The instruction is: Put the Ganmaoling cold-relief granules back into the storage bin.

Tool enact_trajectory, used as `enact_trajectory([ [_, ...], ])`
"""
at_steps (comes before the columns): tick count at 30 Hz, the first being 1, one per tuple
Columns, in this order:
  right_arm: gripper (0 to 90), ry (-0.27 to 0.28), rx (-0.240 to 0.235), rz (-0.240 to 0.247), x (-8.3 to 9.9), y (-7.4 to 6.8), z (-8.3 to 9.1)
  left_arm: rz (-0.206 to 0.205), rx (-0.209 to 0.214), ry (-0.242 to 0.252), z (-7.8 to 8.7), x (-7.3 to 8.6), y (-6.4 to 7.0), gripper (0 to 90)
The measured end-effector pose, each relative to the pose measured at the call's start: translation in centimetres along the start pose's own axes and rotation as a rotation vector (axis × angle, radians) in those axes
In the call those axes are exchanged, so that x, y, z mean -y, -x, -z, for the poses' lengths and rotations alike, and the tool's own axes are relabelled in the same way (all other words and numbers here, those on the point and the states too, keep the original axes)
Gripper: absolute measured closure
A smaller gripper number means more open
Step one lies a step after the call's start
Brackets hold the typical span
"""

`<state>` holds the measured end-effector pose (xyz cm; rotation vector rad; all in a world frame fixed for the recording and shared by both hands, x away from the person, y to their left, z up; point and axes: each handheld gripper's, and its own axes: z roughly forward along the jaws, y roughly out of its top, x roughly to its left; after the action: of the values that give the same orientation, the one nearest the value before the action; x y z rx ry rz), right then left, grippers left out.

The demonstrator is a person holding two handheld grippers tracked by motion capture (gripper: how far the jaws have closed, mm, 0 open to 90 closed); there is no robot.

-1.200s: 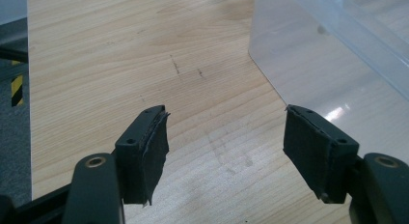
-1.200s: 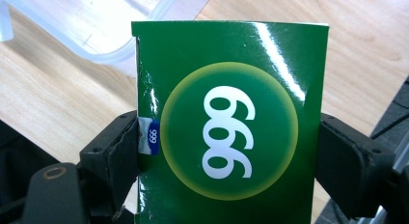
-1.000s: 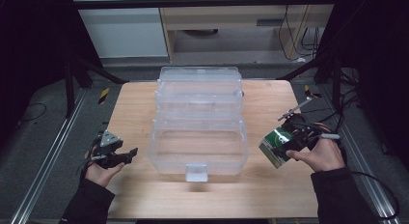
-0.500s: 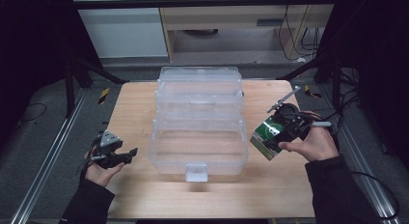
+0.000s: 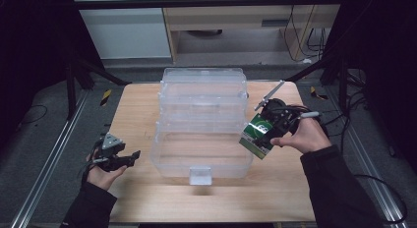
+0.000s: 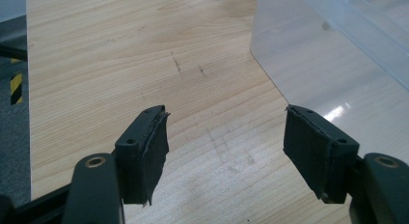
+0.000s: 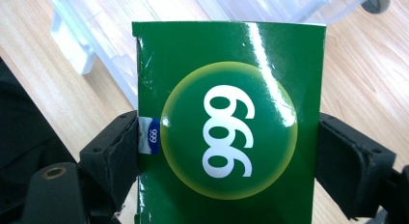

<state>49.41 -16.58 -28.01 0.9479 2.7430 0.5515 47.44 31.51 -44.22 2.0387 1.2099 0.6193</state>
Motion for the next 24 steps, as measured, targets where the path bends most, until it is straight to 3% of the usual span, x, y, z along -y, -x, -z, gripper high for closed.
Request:
enact_trajectory([
  [9,17.8,0.010,-0.072,0.078,-1.4,0.0,-0.9,-0.001,0.000,0.000,0.0,0.0,0.0,31.4],
  [16,17.8,0.001,-0.115,0.201,-2.6,-0.8,-1.6,-0.002,0.001,0.000,0.0,0.0,0.0,31.4],
  [24,17.8,-0.012,-0.145,0.304,-4.2,-1.8,-2.4,-0.003,0.000,-0.003,0.0,0.0,0.0,31.4],
])
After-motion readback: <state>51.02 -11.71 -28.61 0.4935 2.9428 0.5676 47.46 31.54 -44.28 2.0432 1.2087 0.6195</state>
